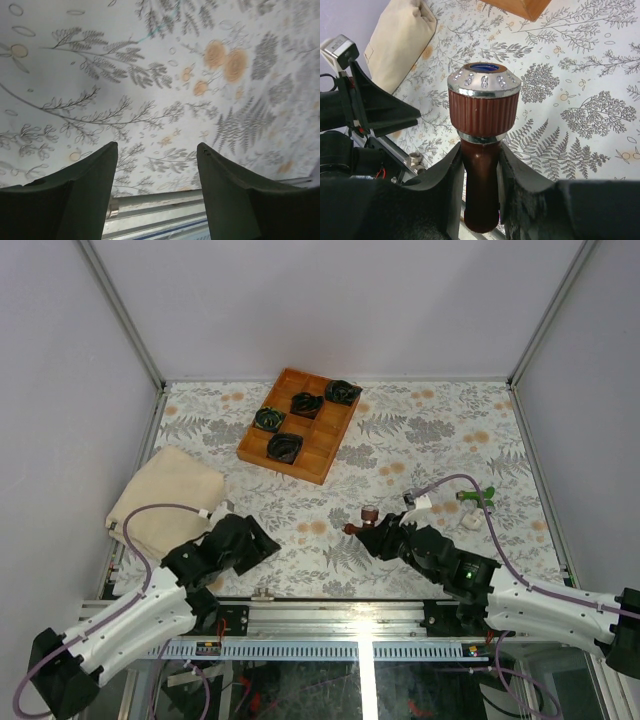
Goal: Install the water faucets
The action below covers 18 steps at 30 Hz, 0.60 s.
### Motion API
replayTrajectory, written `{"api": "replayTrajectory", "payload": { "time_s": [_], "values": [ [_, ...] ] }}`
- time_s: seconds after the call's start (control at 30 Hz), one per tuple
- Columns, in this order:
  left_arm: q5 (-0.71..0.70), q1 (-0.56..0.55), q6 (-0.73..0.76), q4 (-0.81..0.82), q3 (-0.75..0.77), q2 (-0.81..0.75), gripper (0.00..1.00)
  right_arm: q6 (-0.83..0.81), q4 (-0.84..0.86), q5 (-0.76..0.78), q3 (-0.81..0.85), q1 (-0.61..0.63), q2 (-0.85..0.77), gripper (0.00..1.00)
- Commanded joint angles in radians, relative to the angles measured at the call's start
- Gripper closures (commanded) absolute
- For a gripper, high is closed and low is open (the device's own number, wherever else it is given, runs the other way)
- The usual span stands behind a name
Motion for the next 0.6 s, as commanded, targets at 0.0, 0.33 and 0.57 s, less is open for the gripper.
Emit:
{"api": "replayTrajectory", "payload": {
  "time_s": [0.0,0.33,0.57],
  "values": [
    [-0.139,-0.105,-0.053,-0.149,0.061,0.056,0.38,-0.050,0.036,0.004,0.065,0.000,0.007,1.00],
    [-0.245,-0.408,-0.161,-0.241,0.156,0.301,0.31,-0.098,0.025,-0.011,0.074,0.000,0.019,1.00],
    [-0.247,-0.415,-0.167,-0.249,0.173,0.357,0.28,-0.114,-0.006,-0.009,0.072,0.001,-0.014,0.99]
  ]
}}
